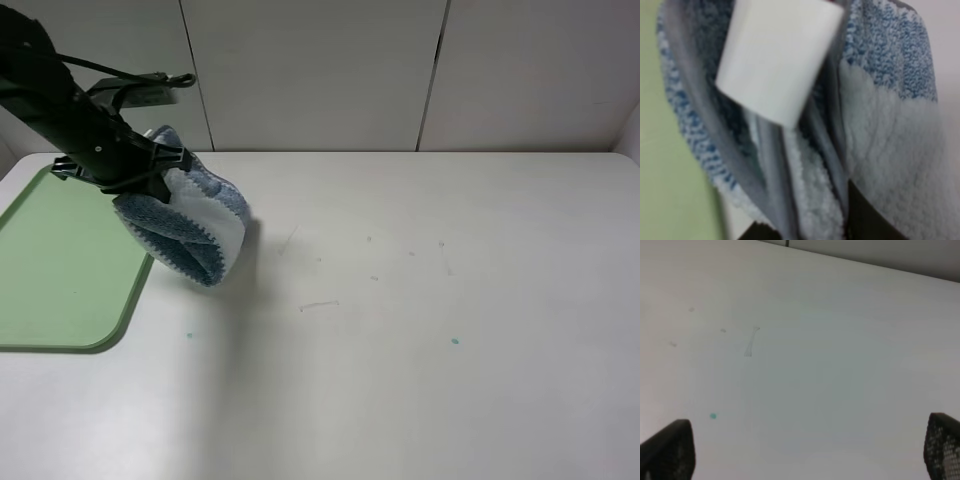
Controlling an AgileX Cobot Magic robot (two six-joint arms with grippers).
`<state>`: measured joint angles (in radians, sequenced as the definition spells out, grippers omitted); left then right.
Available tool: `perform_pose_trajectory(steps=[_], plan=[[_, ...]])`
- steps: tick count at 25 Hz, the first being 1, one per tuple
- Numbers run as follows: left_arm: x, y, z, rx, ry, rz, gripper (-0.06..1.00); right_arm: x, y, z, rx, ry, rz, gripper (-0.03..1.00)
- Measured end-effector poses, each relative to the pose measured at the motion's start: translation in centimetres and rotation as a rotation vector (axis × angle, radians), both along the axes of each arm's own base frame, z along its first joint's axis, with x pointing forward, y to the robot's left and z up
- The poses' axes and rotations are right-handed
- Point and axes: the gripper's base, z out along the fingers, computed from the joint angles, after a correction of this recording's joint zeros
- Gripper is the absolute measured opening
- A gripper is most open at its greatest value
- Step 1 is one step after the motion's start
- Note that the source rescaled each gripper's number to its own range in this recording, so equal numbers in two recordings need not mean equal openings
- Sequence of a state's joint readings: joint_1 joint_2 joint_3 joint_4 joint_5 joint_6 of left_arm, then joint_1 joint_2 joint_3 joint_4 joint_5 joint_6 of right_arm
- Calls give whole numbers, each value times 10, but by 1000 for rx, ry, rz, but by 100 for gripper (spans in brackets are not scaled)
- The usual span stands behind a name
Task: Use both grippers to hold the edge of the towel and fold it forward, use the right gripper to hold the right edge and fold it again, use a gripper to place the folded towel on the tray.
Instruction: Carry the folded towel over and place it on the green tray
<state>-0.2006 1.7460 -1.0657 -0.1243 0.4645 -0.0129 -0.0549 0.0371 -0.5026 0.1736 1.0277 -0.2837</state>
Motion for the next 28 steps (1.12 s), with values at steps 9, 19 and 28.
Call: perform_pose_trajectory(steps=[9, 19, 28], plan=[[-18, 49, -12, 43, 50, 108, 11, 0, 0, 0, 0, 0, 0, 100], [-23, 92, -16, 75, 46, 214, 11, 0, 0, 0, 0, 0, 0, 100], [-23, 114, -15, 151, 28, 209, 11, 0, 0, 0, 0, 0, 0, 100]])
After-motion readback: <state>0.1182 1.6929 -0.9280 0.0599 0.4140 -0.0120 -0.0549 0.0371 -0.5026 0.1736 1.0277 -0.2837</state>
